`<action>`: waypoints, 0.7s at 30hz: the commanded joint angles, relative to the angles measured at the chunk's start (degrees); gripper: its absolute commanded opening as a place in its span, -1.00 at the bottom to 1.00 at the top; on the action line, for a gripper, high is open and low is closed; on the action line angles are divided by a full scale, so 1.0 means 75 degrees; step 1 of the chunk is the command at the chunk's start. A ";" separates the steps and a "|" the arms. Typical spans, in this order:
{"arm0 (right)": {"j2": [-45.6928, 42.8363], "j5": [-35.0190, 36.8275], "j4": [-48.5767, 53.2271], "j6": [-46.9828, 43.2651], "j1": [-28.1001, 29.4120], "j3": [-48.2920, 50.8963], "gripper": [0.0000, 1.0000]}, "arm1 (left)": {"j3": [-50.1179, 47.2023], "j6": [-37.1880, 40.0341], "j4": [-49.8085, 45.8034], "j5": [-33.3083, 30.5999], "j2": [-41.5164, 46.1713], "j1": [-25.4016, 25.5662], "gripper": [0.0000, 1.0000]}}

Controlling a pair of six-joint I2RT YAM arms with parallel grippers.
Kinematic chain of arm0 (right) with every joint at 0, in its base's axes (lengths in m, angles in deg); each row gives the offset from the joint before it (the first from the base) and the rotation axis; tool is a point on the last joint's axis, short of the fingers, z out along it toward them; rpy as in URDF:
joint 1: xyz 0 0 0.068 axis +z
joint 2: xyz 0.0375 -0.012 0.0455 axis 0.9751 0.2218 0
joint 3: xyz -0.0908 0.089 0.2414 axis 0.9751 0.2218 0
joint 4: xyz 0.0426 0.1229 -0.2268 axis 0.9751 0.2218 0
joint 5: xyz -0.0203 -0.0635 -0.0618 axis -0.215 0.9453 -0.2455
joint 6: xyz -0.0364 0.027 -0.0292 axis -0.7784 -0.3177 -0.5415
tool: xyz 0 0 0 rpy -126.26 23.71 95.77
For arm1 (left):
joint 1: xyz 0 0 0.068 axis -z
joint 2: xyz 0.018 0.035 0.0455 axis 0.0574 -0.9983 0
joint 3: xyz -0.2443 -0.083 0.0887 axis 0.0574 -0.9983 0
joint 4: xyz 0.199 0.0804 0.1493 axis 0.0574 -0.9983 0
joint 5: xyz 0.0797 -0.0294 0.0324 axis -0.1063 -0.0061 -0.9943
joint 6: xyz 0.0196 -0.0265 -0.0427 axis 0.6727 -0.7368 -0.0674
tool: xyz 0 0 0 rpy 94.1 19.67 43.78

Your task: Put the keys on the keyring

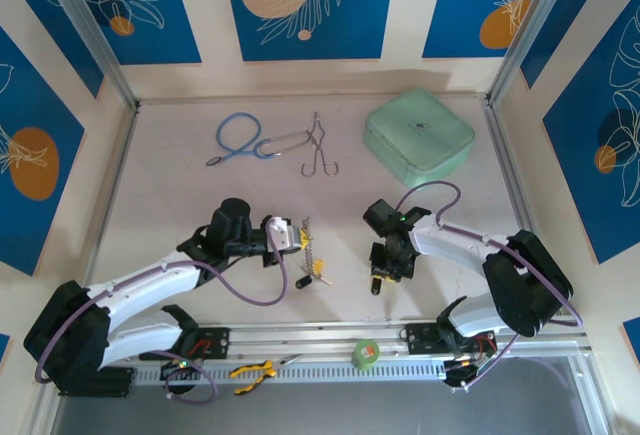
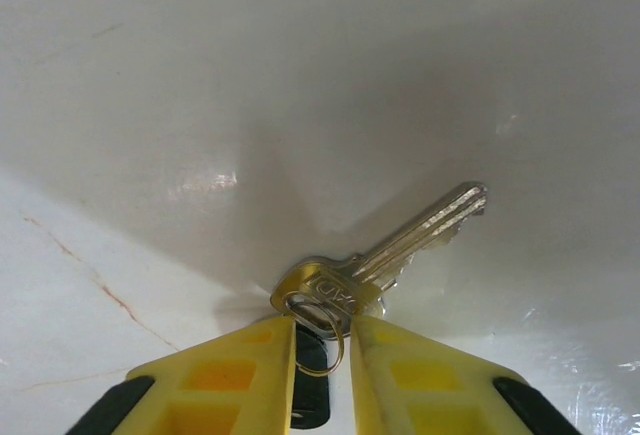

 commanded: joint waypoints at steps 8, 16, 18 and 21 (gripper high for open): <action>0.0104 -0.0124 0.0079 -0.0070 0.0093 -0.0132 -0.83 | 0.0058 0.0268 -0.0070 0.0066 0.0150 0.0075 -1.00; 0.0175 -0.0179 0.0084 -0.0308 0.0110 -0.0339 -1.00 | 0.0076 0.0317 -0.0198 0.0048 0.0215 0.0077 -1.00; 0.0184 -0.0193 0.0121 -0.0398 0.0125 -0.0426 -1.00 | 0.0086 0.0316 -0.0211 0.0047 0.0214 0.0087 -1.00; 0.0210 -0.0193 0.0158 -0.0571 0.0172 -0.0581 -1.00 | 0.0072 0.0304 -0.0211 0.0035 0.0243 0.0075 -1.00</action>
